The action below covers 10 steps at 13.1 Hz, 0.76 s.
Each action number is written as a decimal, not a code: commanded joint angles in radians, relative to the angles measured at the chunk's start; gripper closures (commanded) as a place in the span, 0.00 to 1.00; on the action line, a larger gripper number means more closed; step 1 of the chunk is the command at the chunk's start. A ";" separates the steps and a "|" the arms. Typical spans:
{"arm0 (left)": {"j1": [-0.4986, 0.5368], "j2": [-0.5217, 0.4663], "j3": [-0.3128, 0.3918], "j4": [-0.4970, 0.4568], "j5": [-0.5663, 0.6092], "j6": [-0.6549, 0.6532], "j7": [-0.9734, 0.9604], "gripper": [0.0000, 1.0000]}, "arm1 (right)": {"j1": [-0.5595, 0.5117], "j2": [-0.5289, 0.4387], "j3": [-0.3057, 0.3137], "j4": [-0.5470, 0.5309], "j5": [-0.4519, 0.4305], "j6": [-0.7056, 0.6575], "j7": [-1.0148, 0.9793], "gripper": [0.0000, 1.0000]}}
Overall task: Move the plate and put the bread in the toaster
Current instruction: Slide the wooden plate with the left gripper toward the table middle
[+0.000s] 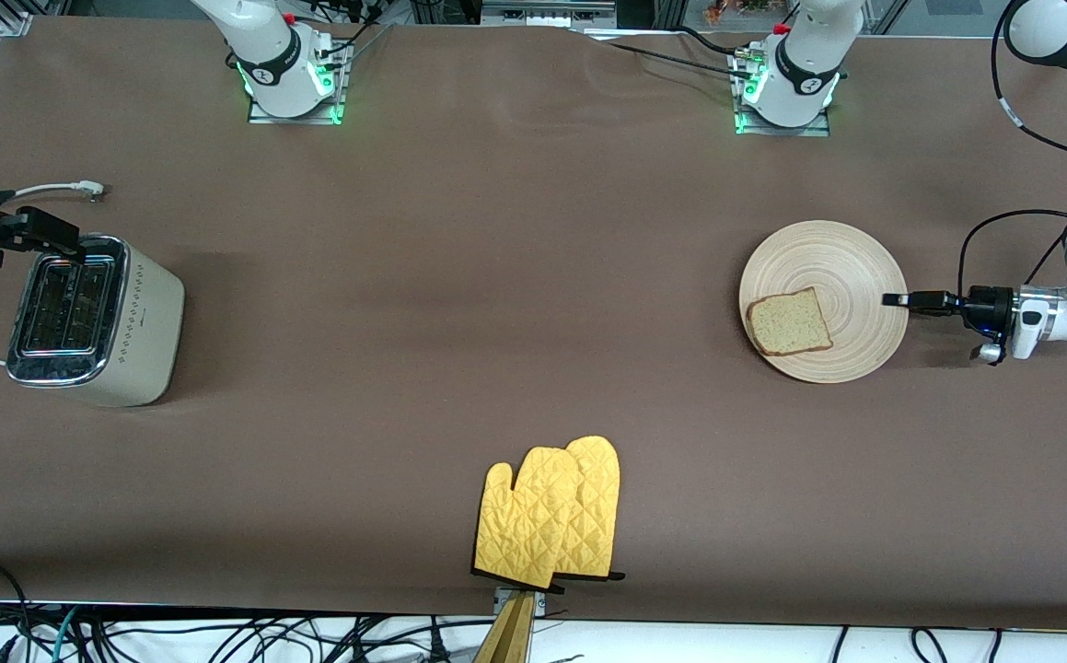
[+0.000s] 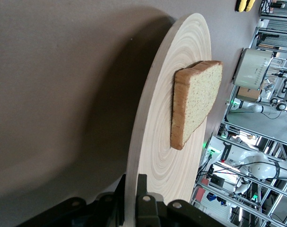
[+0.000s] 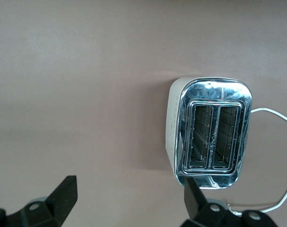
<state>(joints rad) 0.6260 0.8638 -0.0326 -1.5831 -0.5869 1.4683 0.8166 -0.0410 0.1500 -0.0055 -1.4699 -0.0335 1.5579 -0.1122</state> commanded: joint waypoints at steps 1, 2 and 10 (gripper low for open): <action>-0.002 0.004 -0.001 -0.008 -0.039 0.007 0.038 1.00 | -0.010 0.010 0.006 0.023 0.017 -0.015 0.000 0.00; -0.002 0.001 -0.007 -0.002 -0.039 0.000 0.082 1.00 | -0.010 0.010 0.004 0.023 0.017 -0.015 0.000 0.00; -0.003 -0.008 -0.173 0.051 -0.171 -0.131 -0.034 1.00 | -0.010 0.010 0.004 0.023 0.023 -0.018 -0.001 0.00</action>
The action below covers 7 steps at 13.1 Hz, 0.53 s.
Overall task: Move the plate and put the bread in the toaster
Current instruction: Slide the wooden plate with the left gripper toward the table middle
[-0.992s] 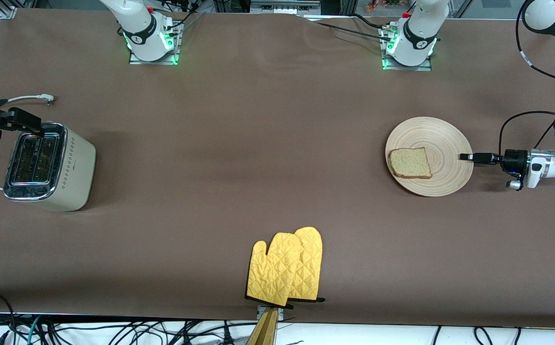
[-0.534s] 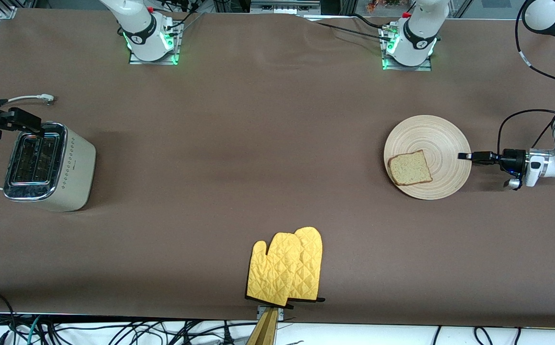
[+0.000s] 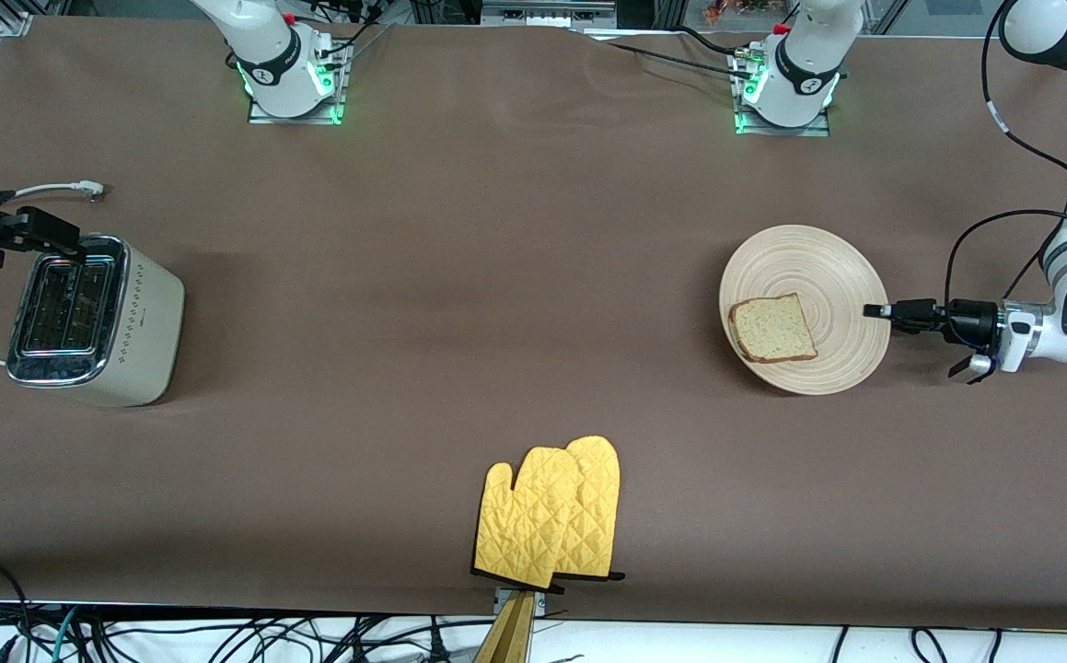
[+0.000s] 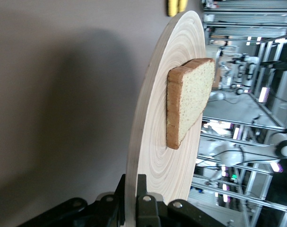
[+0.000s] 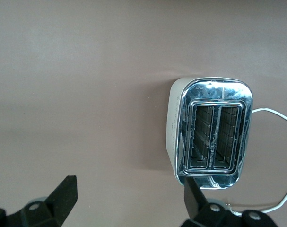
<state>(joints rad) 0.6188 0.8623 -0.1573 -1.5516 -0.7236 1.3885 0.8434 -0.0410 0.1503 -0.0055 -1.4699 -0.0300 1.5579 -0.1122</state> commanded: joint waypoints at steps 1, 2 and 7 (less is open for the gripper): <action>-0.014 -0.006 -0.060 0.021 -0.040 -0.042 -0.087 1.00 | -0.010 0.009 0.004 0.023 0.019 -0.016 0.000 0.00; -0.055 -0.006 -0.061 0.021 -0.060 -0.028 -0.105 1.00 | -0.010 0.009 0.004 0.023 0.019 -0.018 -0.001 0.00; -0.250 -0.008 -0.059 0.025 -0.144 -0.016 -0.243 1.00 | -0.010 0.009 0.002 0.025 0.018 -0.012 -0.001 0.00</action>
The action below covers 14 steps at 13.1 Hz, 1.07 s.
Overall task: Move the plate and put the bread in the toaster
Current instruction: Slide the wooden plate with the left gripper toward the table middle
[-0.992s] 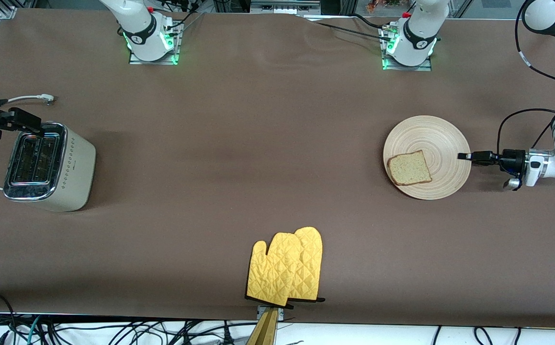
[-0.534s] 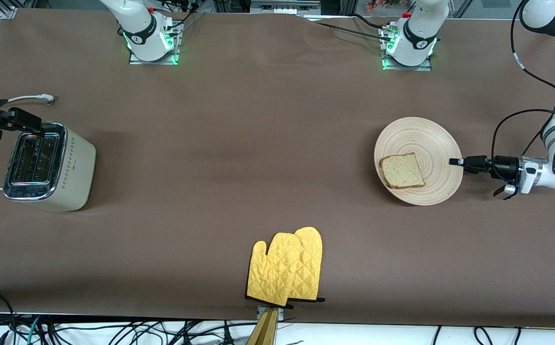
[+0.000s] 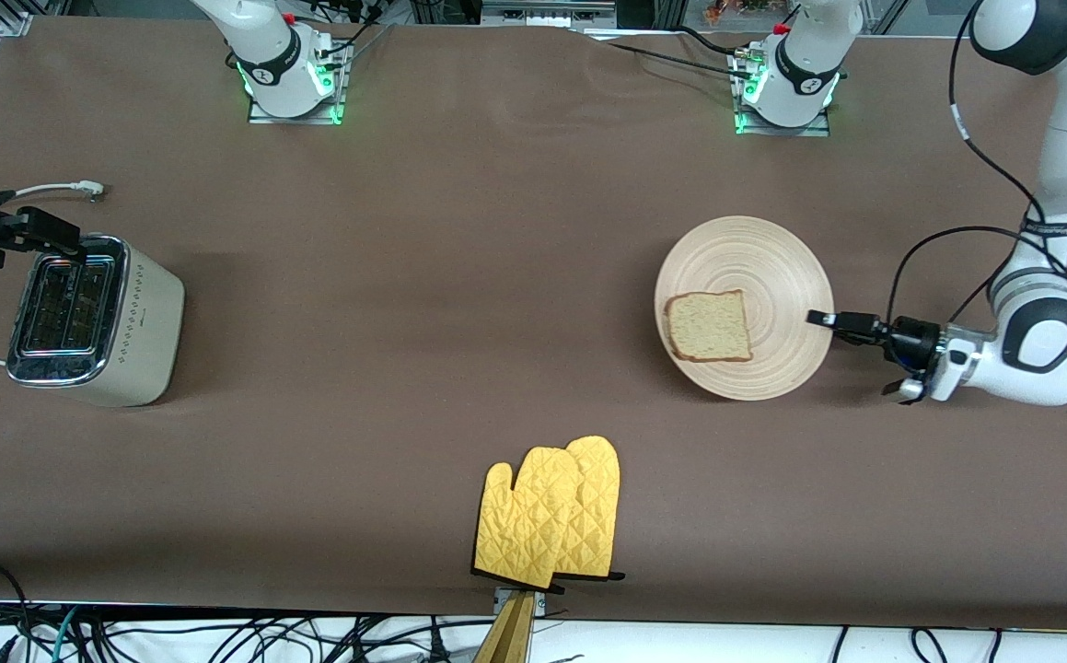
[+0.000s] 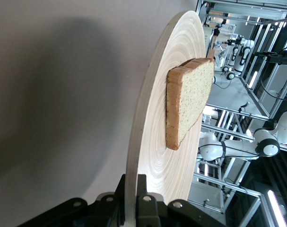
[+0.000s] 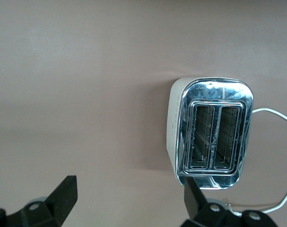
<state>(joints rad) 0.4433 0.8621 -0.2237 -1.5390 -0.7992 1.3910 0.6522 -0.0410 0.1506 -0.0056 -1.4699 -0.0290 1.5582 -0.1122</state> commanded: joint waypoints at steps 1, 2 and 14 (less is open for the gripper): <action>-0.116 -0.011 0.010 0.011 -0.096 0.009 -0.084 1.00 | -0.010 0.009 0.003 0.026 0.018 -0.012 -0.001 0.00; -0.138 -0.009 0.004 0.011 -0.115 0.054 -0.112 1.00 | -0.010 0.009 0.003 0.026 0.018 -0.010 0.000 0.00; -0.642 -0.002 0.090 -0.023 -0.430 0.546 -0.208 1.00 | 0.003 0.032 0.004 0.025 -0.006 -0.004 -0.007 0.00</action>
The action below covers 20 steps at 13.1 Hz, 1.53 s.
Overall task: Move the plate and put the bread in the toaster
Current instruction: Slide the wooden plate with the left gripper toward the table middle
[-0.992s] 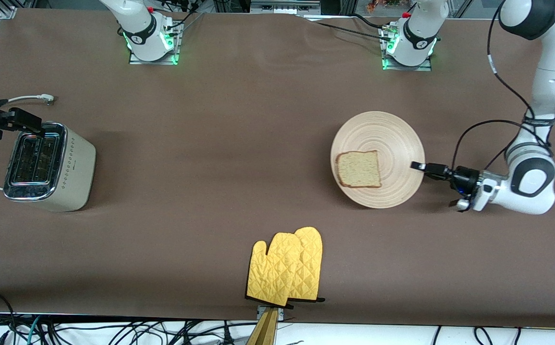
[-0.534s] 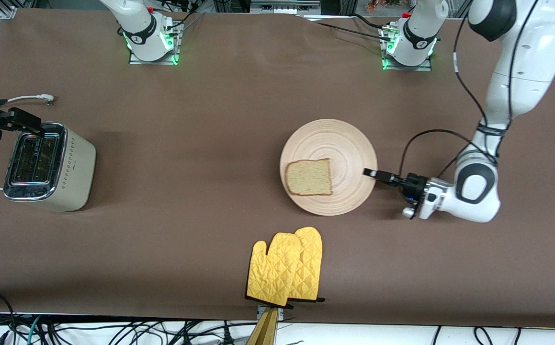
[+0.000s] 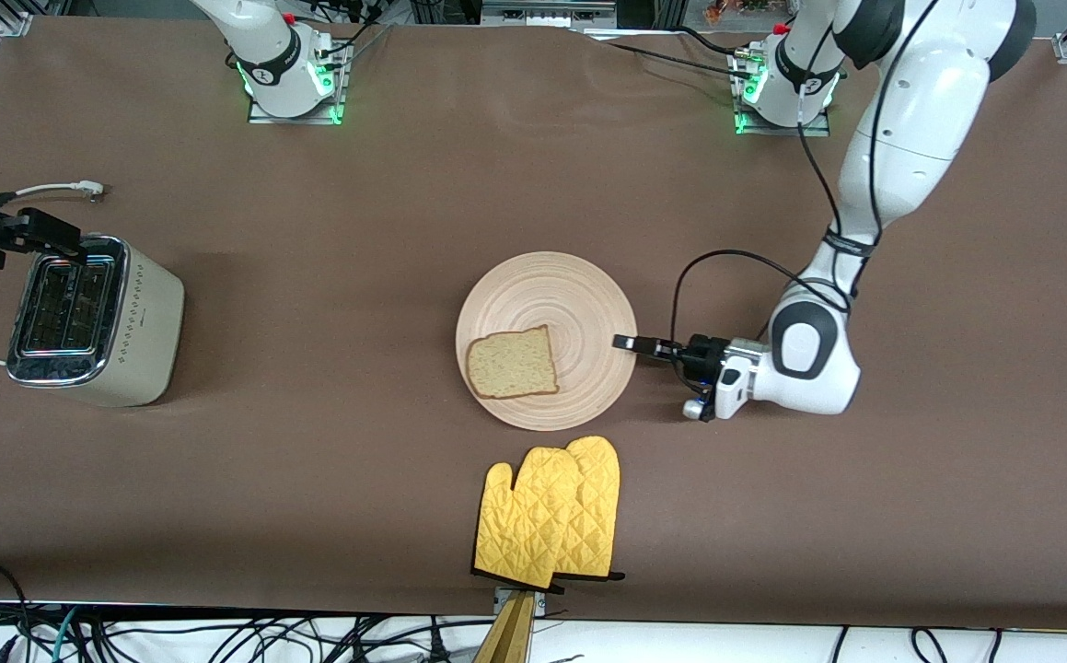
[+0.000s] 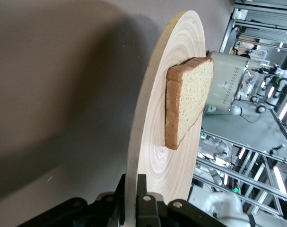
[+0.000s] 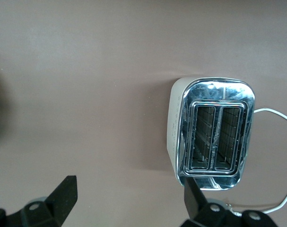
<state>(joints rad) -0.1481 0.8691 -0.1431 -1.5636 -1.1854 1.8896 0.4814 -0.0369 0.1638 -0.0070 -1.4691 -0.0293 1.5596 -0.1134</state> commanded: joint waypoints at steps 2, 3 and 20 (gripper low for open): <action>-0.082 -0.007 0.005 -0.001 -0.049 0.089 -0.070 1.00 | -0.001 0.022 0.005 0.023 -0.001 -0.004 -0.006 0.00; -0.087 -0.002 0.007 -0.003 -0.048 0.089 -0.070 1.00 | -0.001 0.028 0.005 0.023 0.003 -0.003 -0.006 0.00; 0.056 -0.177 0.019 -0.182 0.074 0.085 -0.027 0.00 | 0.187 0.163 0.009 0.012 0.055 0.082 0.163 0.00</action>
<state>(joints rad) -0.1257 0.8451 -0.1238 -1.6356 -1.1822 1.9803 0.4504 0.1075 0.2951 0.0039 -1.4699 -0.0049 1.6147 -0.0299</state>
